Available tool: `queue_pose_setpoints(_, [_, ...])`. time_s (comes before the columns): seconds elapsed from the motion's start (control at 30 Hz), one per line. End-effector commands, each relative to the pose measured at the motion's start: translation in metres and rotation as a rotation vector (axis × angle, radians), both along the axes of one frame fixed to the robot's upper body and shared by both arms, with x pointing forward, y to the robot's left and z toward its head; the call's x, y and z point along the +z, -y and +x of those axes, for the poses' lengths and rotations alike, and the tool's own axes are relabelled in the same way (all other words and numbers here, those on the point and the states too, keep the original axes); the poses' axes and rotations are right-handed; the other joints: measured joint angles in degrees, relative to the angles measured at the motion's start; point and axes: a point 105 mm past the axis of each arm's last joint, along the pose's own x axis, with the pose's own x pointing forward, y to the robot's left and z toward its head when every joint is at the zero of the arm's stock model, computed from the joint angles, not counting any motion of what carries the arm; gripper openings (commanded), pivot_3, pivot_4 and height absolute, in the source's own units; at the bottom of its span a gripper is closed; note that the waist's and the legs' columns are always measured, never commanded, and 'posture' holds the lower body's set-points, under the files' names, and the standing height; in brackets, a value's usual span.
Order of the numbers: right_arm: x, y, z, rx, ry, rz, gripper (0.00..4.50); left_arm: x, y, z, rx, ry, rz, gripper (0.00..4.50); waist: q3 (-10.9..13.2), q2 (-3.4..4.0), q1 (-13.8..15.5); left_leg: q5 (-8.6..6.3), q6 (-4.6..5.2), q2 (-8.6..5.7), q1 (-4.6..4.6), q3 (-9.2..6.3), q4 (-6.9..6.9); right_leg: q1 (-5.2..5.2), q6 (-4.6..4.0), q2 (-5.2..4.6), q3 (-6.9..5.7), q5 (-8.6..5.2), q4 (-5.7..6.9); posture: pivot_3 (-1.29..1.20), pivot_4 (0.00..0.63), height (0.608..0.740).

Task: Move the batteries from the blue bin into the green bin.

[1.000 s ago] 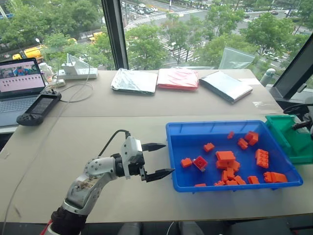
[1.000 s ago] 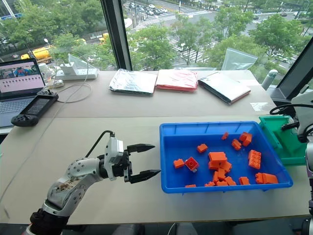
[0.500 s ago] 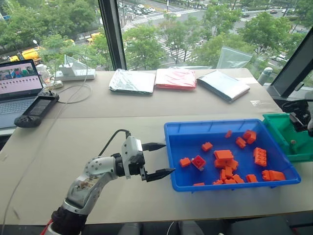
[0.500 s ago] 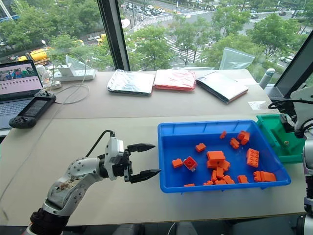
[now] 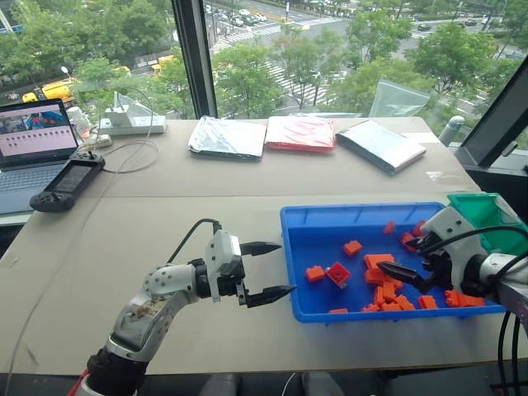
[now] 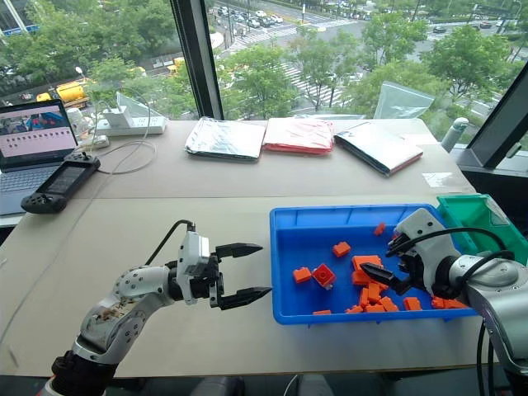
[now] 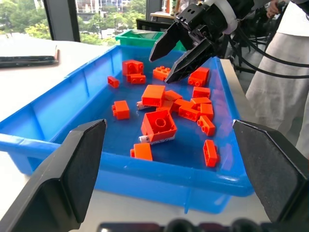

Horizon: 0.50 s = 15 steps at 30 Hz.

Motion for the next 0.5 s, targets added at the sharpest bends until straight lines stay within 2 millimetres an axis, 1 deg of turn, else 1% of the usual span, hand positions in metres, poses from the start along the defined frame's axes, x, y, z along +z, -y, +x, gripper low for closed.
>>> queue_pose_setpoints(0.03, [-0.004,-0.007,-0.001,0.026,-0.009,-0.022,4.49,0.007,0.003,-0.002,-0.021,0.027,-0.011,4.50,0.00,0.00,-0.18,0.00,0.00,0.03,0.01,0.01,-0.01,0.01,-0.01,0.04,-0.02,0.00,0.00,0.00,0.150,0.740])
queue_pose_setpoints(0.13, [-0.014,-0.010,0.004,0.025,-0.011,-0.047,4.49,0.007,0.004,-0.002,-0.025,0.028,-0.010,4.50,0.00,0.00,-0.34,0.00,0.00,0.04,0.00,0.00,-0.03,-0.01,-0.03,0.06,-0.05,-0.01,0.03,0.00,0.150,0.740])
queue_pose_setpoints(0.23, [-0.020,-0.012,0.008,0.025,-0.013,-0.039,4.49,0.007,0.004,-0.002,-0.024,0.027,-0.010,4.50,0.00,0.00,-0.30,0.00,0.00,0.02,-0.06,-0.01,-0.04,-0.06,-0.03,-0.01,-0.05,-0.01,0.02,0.00,0.150,0.740])
queue_pose_setpoints(0.3, [-0.025,-0.006,0.014,-0.020,-0.016,-0.051,4.49,0.007,0.004,-0.001,-0.019,0.027,-0.009,4.50,0.00,-0.01,-0.31,0.00,0.01,0.01,-0.08,-0.03,-0.04,-0.06,-0.02,-0.02,-0.05,-0.01,0.00,0.00,0.150,0.740])
queue_pose_setpoints(0.37, [-0.026,0.000,0.018,-0.064,-0.013,-0.052,4.49,0.007,0.003,0.000,-0.015,0.029,-0.006,4.50,0.00,-0.01,-0.31,0.00,0.00,0.00,-0.08,-0.03,-0.03,-0.06,-0.02,-0.04,-0.04,-0.01,0.00,0.00,0.150,0.740])
queue_pose_setpoints(0.43, [-0.027,0.004,0.020,-0.089,-0.013,-0.055,4.49,0.007,0.003,0.000,-0.014,0.030,-0.006,4.50,0.00,0.00,-0.31,0.00,0.00,0.00,-0.07,-0.03,-0.03,-0.06,-0.02,-0.03,-0.04,-0.01,0.01,0.00,0.150,0.740])
queue_pose_setpoints(0.5, [-0.031,0.003,0.020,-0.094,-0.018,-0.053,4.49,0.007,0.003,0.000,-0.012,0.029,-0.005,4.50,0.00,0.00,-0.31,0.00,0.00,-0.02,-0.07,-0.03,-0.04,-0.07,-0.02,-0.02,-0.04,-0.01,0.01,0.00,0.150,0.740])
